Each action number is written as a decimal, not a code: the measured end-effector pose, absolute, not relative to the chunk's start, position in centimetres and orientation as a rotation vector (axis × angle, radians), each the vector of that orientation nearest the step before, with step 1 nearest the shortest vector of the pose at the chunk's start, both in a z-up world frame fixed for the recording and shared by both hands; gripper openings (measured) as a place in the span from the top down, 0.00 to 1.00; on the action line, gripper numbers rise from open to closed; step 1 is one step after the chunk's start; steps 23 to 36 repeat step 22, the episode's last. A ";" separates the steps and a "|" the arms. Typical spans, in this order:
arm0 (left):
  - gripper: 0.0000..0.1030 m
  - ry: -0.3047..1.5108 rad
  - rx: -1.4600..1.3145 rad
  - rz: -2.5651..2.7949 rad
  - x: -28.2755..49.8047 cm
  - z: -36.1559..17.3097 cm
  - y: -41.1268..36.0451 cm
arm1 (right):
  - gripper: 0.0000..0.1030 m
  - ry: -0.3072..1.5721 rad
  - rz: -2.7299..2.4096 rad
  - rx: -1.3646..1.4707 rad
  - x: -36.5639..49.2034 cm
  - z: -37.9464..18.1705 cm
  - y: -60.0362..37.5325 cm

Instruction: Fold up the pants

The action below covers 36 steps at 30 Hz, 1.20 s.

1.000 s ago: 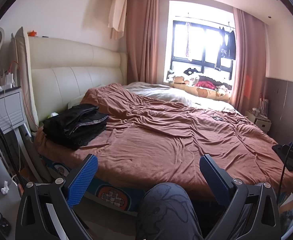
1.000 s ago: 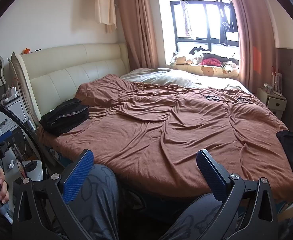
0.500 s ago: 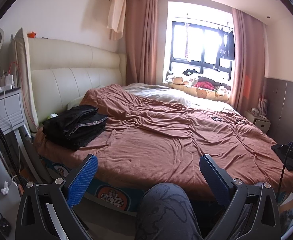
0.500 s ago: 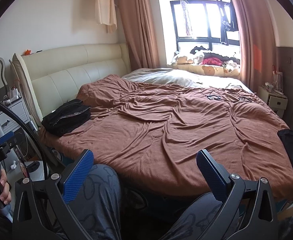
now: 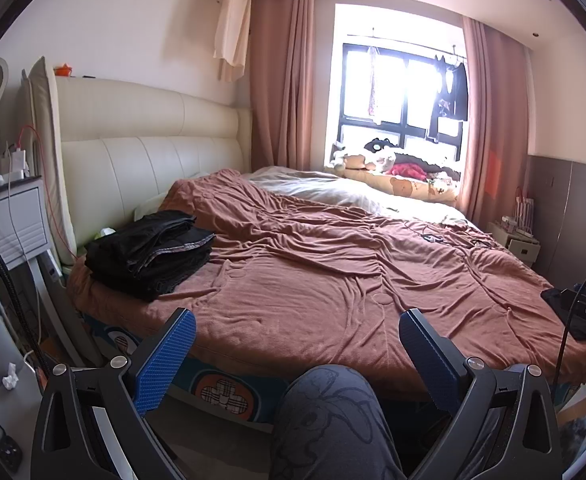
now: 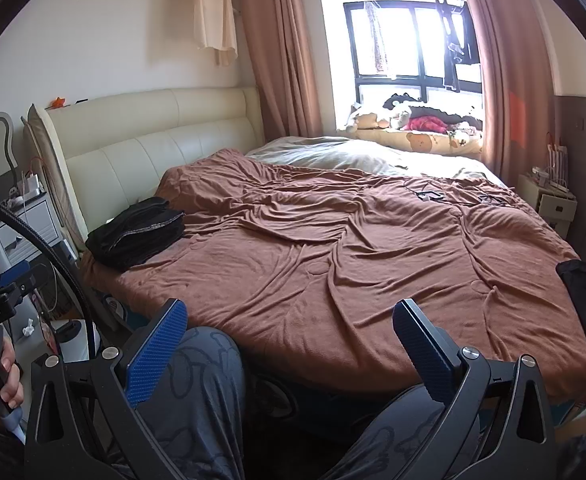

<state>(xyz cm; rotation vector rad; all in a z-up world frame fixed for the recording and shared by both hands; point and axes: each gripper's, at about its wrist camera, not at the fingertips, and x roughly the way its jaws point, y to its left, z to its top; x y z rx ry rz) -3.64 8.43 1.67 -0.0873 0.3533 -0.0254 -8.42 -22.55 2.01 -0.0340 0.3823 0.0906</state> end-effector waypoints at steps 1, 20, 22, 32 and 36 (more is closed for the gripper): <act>0.00 0.353 -0.087 -0.025 -3.6 1.7 8.4 | 0.00 0.383 0.090 -0.034 -8.4 2.0 -22.5; 0.00 0.339 -0.081 -0.031 -4.3 2.1 8.2 | 0.00 0.386 0.093 -0.023 -8.7 2.0 -22.4; 0.00 0.339 -0.081 -0.032 -4.3 2.1 8.2 | 0.00 0.388 0.090 -0.019 -8.7 1.9 -22.5; 0.00 0.339 -0.081 -0.032 -4.3 2.1 8.2 | 0.00 0.388 0.090 -0.019 -8.7 1.9 -22.5; 0.00 0.339 -0.081 -0.032 -4.3 2.1 8.2 | 0.00 0.388 0.090 -0.019 -8.7 1.9 -22.5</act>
